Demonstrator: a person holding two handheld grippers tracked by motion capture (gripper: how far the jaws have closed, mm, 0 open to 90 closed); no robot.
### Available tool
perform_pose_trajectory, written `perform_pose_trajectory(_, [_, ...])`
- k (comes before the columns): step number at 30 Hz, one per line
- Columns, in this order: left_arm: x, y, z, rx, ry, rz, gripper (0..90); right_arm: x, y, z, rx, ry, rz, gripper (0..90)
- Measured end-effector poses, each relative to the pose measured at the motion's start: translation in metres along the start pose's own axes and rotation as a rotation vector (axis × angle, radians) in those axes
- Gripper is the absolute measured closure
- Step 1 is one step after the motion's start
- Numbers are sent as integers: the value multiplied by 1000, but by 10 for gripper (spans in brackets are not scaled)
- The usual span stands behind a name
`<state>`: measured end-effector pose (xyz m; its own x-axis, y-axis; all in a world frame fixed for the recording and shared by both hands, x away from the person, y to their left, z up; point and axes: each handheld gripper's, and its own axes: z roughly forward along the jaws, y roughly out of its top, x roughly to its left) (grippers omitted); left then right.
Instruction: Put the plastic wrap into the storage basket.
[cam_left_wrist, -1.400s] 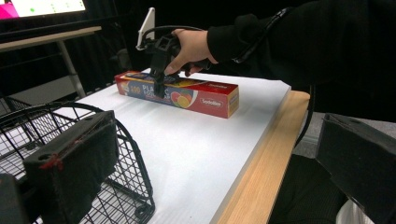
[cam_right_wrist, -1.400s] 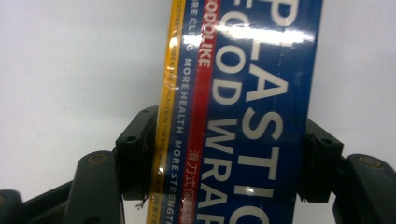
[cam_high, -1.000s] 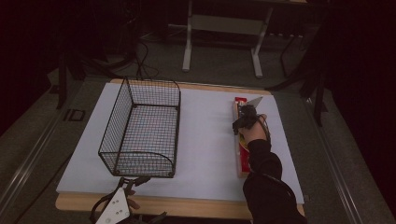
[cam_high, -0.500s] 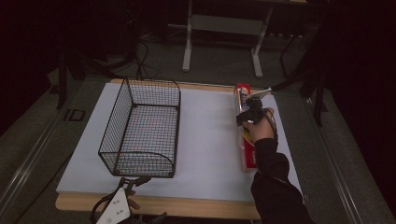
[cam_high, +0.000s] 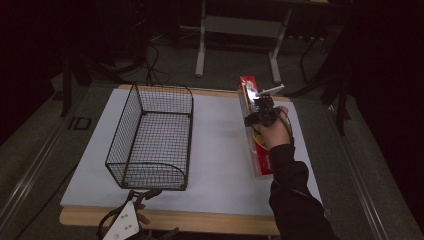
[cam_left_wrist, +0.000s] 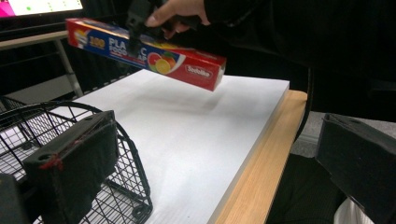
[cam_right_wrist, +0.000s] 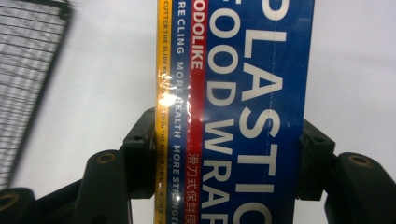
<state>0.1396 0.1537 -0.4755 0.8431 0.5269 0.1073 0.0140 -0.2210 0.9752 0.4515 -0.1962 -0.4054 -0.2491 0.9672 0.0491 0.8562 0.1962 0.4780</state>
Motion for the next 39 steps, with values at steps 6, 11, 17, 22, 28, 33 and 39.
perform_pose_trajectory(6, [0,0,0,-2,-2,1,0,22,10,-15,-29,8,-52,392])
perform_pose_trajectory(11, [0,0,0,0,-1,1,0,40,17,-26,-55,21,-96,392])
perform_pose_trajectory(17, [1,-1,0,5,3,-1,0,64,26,-39,-78,41,-152,393])
perform_pose_trajectory(22, [1,0,0,1,3,-3,0,83,34,-47,-88,58,-174,393])
perform_pose_trajectory(28, [1,-1,0,5,1,-1,0,113,43,-59,-123,93,-226,393])
perform_pose_trajectory(33, [1,-1,0,9,-2,0,0,141,49,-65,-148,123,-258,393])
perform_pose_trajectory(39, [1,-1,-1,-1,-6,-1,0,170,54,-67,-173,144,-307,393])
